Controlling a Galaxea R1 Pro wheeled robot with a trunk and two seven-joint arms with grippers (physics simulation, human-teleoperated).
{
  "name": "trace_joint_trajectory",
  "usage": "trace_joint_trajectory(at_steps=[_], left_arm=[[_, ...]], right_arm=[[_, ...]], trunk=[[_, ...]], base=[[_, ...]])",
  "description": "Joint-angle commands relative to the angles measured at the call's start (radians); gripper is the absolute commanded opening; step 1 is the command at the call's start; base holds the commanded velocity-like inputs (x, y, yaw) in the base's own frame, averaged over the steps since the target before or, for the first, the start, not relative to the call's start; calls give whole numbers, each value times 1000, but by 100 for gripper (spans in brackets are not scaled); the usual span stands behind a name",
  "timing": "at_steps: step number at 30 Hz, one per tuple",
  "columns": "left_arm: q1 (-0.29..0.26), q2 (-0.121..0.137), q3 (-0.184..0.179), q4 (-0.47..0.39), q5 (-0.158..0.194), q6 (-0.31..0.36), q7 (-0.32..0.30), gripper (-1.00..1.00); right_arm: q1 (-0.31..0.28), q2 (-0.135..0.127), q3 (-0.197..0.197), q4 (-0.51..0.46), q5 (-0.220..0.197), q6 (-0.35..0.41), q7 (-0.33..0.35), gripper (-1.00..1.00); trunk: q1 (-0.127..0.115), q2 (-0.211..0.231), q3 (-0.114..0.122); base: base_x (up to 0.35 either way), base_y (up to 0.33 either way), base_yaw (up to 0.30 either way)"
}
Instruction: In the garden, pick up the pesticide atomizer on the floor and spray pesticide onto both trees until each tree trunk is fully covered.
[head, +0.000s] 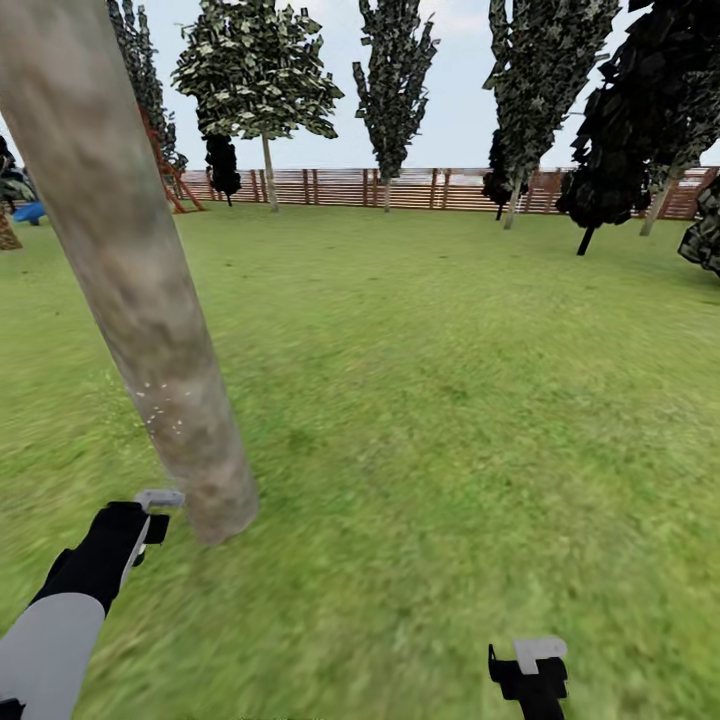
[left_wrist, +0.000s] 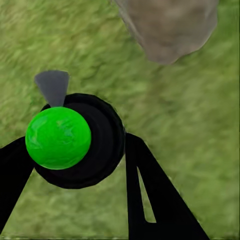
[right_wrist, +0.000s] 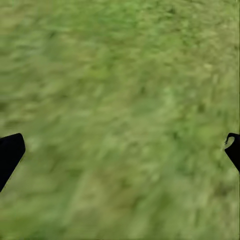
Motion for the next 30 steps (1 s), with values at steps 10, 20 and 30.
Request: trace_joint_trajectory(at_steps=[10, 20, 30], left_arm=[[9, -13, 3, 81, -10, -64, 7, -100], [15, 38, 43, 109, -11, -85, 30, -100], [41, 20, 45, 94, 0, -147, 74, -100]], right_arm=[[0, -1, -1, 1, 0, 0, 0, 100], [0, -2, 0, 0, 0, 0, 0, 100], [0, -2, 0, 1, 0, 0, 0, 100]], trunk=[[0, 0, 0], [0, 0, 0], [0, 0, 0]], base=[[79, -247, 72], [203, -132, 25], [18, -45, 227]])
